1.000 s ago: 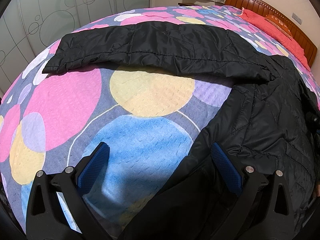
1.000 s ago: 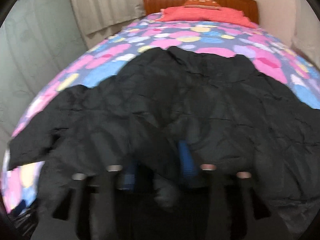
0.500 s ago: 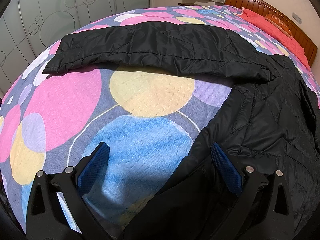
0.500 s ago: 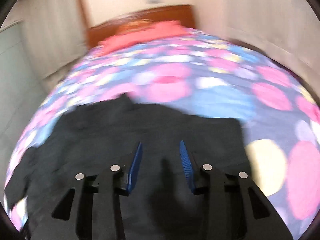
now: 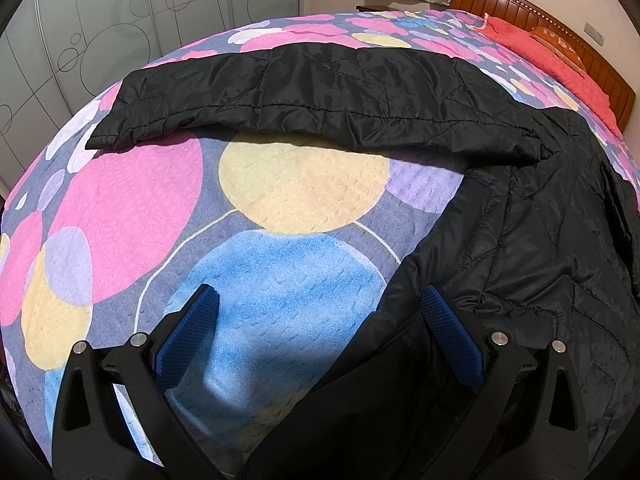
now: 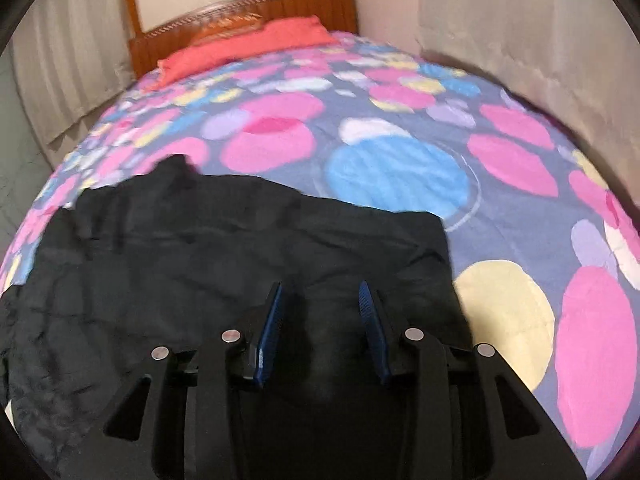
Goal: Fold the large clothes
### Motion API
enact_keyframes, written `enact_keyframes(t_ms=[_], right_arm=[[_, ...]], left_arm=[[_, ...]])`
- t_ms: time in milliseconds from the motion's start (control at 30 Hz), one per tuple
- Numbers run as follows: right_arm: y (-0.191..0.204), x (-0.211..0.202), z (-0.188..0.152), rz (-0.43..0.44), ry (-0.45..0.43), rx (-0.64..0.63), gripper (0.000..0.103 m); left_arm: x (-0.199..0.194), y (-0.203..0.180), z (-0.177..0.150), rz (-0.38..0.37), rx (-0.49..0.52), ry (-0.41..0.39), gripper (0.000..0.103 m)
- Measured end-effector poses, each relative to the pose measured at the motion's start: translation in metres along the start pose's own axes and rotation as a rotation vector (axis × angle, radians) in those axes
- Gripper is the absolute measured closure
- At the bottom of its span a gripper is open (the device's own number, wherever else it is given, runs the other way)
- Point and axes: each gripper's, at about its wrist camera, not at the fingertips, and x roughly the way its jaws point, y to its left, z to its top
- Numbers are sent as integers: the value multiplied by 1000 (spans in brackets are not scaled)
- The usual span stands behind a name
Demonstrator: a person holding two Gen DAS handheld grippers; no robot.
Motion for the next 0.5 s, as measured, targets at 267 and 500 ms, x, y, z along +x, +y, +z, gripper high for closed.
enact_keyframes(t_ms=[267,500], right_arm=[[23,23,-20,-61,82,-37,61],[96,-5,-14,121,28,-88,61]], left_arm=[[0,0,0,-4,-3,-1,2],[0,0,0,-4,-3,-3,2]])
